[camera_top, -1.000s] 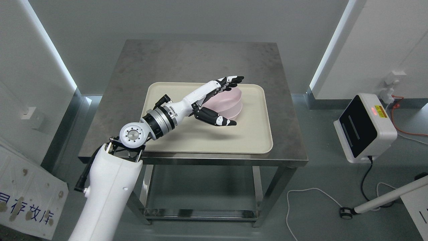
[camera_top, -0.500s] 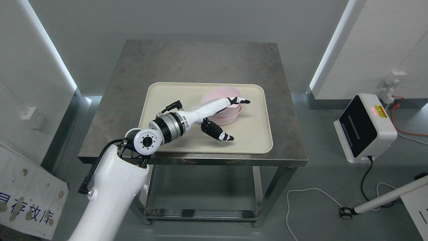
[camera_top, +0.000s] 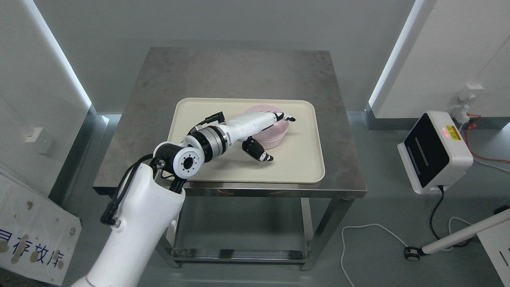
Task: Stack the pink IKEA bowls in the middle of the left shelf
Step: 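Lower the left hand to the stacked bowls and grip their rim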
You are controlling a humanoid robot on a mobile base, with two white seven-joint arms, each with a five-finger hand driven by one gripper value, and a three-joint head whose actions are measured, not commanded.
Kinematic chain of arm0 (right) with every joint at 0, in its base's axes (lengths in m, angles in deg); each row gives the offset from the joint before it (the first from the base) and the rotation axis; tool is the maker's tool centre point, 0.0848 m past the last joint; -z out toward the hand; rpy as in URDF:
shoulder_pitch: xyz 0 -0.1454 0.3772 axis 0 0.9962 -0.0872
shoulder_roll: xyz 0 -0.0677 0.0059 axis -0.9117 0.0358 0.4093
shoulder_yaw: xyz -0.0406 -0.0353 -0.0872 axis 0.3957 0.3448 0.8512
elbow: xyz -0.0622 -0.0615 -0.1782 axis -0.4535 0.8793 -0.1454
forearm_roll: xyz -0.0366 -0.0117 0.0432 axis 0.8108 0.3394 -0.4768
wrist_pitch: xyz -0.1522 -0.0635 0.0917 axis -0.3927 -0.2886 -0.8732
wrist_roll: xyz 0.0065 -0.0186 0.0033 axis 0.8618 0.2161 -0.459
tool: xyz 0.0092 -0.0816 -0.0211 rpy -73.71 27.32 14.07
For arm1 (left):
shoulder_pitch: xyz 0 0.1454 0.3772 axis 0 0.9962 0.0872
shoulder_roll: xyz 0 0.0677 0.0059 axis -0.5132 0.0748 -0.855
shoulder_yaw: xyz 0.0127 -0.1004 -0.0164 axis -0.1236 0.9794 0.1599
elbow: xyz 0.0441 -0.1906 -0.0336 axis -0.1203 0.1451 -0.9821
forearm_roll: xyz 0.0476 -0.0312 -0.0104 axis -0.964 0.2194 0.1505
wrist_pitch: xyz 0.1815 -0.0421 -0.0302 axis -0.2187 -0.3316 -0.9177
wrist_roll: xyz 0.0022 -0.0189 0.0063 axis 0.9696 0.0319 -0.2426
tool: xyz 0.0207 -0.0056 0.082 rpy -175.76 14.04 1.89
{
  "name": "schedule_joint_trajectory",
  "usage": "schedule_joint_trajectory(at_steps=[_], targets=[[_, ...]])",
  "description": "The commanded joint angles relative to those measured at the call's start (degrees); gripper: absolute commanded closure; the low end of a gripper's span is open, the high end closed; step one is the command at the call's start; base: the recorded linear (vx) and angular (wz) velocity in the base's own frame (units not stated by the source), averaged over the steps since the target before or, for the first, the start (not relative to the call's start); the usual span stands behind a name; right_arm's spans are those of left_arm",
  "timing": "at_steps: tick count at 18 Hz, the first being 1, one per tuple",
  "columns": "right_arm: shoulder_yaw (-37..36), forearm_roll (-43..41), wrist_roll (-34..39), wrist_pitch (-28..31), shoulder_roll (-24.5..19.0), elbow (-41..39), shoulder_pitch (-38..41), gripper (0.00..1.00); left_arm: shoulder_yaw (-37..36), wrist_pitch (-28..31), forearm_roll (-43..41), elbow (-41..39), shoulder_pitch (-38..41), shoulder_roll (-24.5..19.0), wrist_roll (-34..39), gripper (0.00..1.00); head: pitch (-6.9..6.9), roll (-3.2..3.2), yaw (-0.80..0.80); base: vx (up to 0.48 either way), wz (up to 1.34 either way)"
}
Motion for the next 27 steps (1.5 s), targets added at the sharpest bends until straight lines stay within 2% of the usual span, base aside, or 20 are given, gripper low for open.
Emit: schedule_joint_trajectory(at_steps=[1,11,17,22,25,27], targets=[[-0.53,0.44,0.05,0.04,1.0,0.0,0.0,0.0,-0.35,0.26,-3.28,-0.03,-0.49,-1.62,-0.09,0.14,0.0,0.0,0.0,0.0,0.0],[-0.53,0.44,0.05,0.04,1.0,0.0,0.0,0.0,-0.43,0.26,-6.89,0.06,0.03,-2.85,-1.14,0.21,0.0,0.0,0.0,0.0,0.0],[-0.53,0.44,0.05,0.04,1.0,0.0,0.0,0.0,-0.79,0.17,-6.98,1.2,-0.4,-1.88,-1.5,0.32,0.0,0.0,0.0,0.0,0.0],[-0.53,0.44,0.05,0.04,1.0,0.0,0.0,0.0,-0.35,-0.36,-6.98,1.99,-0.49,1.1,-1.41,0.49,0.0,0.0,0.0,0.0,0.0],[-0.53,0.44,0.05,0.04,1.0,0.0,0.0,0.0,-0.26,-1.14,-7.07,2.52,-0.58,1.16,-0.97,0.57,0.0,0.0,0.0,0.0,0.0],[-0.53,0.44,0.05,0.04,1.0,0.0,0.0,0.0,0.09,-3.07,-7.07,4.27,-0.67,1.16,-0.88,0.65,0.0,0.0,0.0,0.0,0.0]])
